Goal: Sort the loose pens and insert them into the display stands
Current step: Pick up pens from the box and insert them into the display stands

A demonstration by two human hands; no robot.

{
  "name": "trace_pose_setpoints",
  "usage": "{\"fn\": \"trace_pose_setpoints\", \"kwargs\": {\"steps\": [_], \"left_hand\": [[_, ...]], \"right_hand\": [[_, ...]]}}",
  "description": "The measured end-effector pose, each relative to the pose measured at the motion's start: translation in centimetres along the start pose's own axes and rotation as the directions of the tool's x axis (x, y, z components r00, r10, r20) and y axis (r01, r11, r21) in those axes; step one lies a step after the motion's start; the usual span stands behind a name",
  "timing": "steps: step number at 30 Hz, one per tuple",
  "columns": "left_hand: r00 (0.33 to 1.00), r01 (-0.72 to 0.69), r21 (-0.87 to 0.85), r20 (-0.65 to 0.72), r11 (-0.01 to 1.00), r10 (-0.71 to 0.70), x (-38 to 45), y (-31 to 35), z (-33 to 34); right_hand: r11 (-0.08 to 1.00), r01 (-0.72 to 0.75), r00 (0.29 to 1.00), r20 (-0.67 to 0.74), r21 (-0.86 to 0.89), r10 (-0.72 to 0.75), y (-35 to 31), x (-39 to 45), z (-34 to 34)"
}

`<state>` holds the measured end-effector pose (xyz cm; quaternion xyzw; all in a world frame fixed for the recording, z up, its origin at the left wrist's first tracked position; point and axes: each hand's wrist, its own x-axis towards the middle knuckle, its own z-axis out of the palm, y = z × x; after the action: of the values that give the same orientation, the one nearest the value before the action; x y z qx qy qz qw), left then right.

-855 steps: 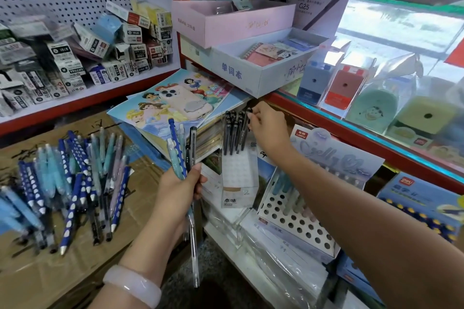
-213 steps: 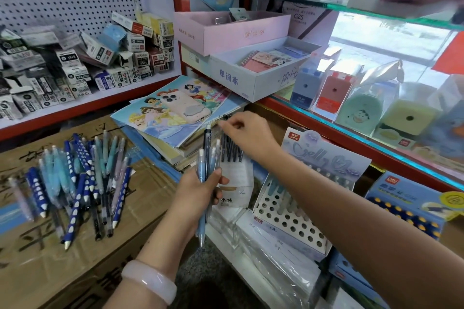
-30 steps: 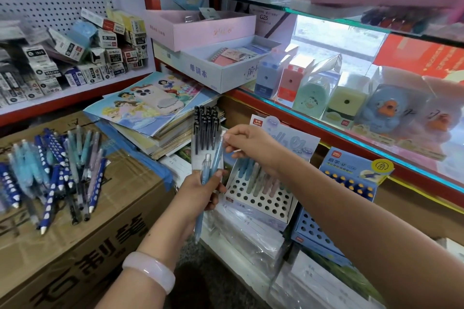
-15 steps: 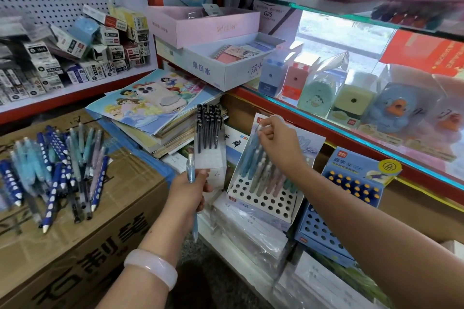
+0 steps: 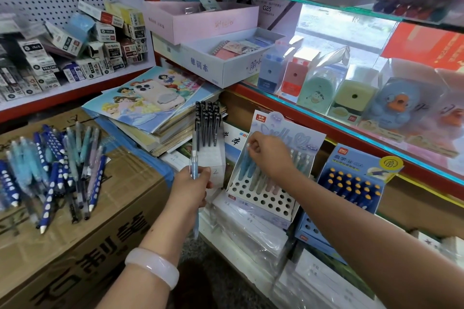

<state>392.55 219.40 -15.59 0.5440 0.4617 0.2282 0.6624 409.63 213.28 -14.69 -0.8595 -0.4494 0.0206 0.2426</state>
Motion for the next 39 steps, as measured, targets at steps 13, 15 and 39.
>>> {"fn": "trace_pose_setpoints", "kwargs": {"steps": [13,15,39], "left_hand": [[0.993,-0.101,-0.003,0.057,0.995,0.101,-0.7,0.5,-0.1],[0.984,-0.138,-0.01,0.111,0.99,0.138,-1.2,0.7,0.1],[0.931,-0.312,0.603,0.039,0.734,0.363,-0.4,0.1,-1.0]], "right_hand": [[0.997,0.042,0.999,-0.035,0.066,-0.039,-1.8,-0.2,-0.6],[0.952,0.071,0.995,0.05,0.297,-0.09,-3.4,-0.9,-1.5],[0.999,0.035,0.994,-0.101,0.003,-0.034,0.6,-0.7,-1.2]]}}
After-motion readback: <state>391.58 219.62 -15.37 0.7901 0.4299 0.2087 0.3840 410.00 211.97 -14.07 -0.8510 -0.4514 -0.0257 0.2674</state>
